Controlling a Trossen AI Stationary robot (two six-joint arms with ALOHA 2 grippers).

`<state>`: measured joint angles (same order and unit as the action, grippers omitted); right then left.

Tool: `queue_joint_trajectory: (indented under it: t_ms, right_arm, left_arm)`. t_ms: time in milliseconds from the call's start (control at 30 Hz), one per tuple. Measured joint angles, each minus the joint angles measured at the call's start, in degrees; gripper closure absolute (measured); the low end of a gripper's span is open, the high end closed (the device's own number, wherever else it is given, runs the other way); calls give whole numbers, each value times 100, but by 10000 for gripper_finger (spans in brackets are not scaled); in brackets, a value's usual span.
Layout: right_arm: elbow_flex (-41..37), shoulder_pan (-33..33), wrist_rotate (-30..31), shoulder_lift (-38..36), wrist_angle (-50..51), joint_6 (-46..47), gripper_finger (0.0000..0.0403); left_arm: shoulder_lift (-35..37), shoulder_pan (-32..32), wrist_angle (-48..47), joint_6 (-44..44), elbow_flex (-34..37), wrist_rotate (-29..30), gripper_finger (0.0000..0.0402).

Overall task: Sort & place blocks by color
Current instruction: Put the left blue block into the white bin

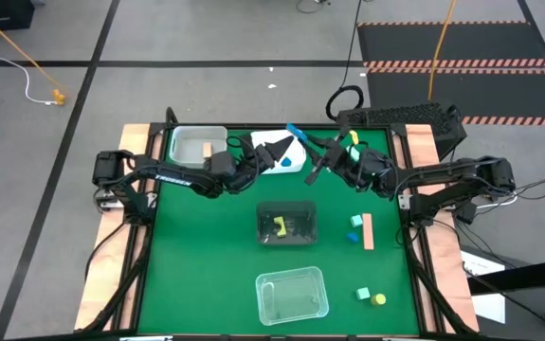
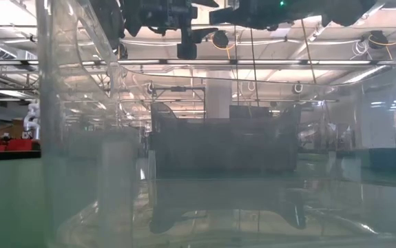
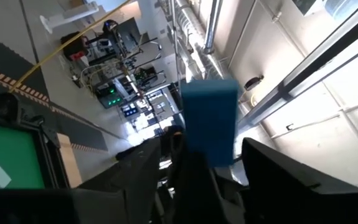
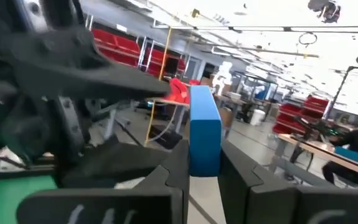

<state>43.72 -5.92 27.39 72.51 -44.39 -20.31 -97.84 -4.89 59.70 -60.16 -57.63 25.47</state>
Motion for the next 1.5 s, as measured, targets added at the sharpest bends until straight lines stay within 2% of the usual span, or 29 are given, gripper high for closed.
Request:
queue_joint_trajectory:
  t_ms: [133,233,333,533,667,800,1067,1233,1500]
  right_arm:
    - [0,-52,43,2,211,-12,365]
    - [0,-115,337,2,451,-29,365]
    - [0,-258,429,7,627,-29,365]
    - [0,-637,360,7,996,23,365]
    - [0,-1037,-322,9,1332,456,365]
    - [0,-1479,-1185,11,1644,1061,365]
    - [-6,-2233,-2949,234,2124,2415,365]
    - [-7,-2274,-3060,736,2077,2832,365]
    - [-8,-2250,-3055,1489,1911,3222,364]
  left_arm:
    - [0,3,20,-16,0,-4,154]
    - [0,28,32,-24,0,-164,149]
    - [0,51,39,-36,0,-610,148]
    - [0,50,50,-66,0,-1925,147]
    - [5,52,122,-164,0,-2277,147]
    - [7,50,297,10,0,-2299,147]
    - [10,64,1765,1314,0,-2304,147]
    - [17,99,2147,1836,-2,-2304,146]
    - [17,105,2149,1954,-2,-2302,147]
